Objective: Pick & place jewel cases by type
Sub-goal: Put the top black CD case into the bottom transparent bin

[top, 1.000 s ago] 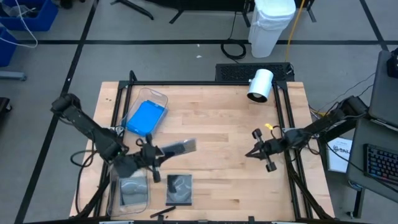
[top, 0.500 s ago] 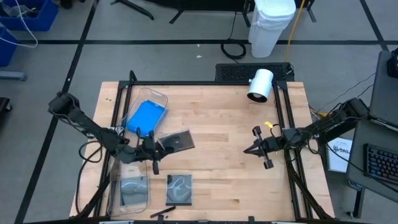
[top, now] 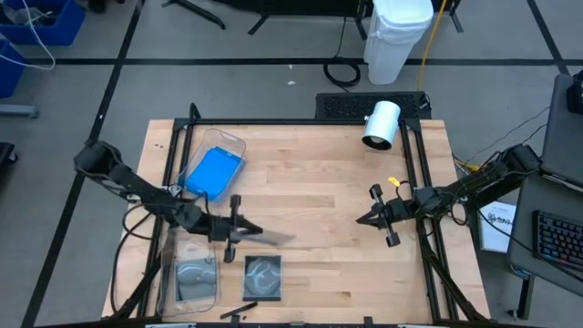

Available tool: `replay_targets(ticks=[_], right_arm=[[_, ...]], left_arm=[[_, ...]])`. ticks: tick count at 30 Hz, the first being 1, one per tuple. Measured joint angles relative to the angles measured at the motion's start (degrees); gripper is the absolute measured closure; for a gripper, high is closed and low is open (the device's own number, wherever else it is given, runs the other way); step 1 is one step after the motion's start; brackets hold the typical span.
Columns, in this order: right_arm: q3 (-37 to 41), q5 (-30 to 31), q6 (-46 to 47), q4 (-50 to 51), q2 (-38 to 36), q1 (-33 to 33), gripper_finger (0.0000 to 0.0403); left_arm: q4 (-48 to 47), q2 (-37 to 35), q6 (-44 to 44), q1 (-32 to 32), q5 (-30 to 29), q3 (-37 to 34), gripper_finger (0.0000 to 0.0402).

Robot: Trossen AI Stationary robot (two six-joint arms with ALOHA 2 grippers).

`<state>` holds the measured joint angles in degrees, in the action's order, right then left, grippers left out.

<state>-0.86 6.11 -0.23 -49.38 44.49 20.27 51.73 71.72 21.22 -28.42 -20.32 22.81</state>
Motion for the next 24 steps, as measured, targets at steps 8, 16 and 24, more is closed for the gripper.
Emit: replay_targets(ticks=[8,16,24], right_arm=[[0.0,6.3,-2.9,1.1,0.0,-0.1,0.0403],[0.1,12.0,-3.5,4.4,0.1,-0.1,0.0403],[0.1,11.9,-3.3,7.4,0.2,-2.3,0.0403]], left_arm=[[-0.6,6.1,18.9,2.9,-0.2,0.1,0.0375],[-0.6,9.8,18.3,5.4,-2.1,3.4,0.038],[-2.0,9.7,1.0,13.5,1.5,4.8,0.038]])
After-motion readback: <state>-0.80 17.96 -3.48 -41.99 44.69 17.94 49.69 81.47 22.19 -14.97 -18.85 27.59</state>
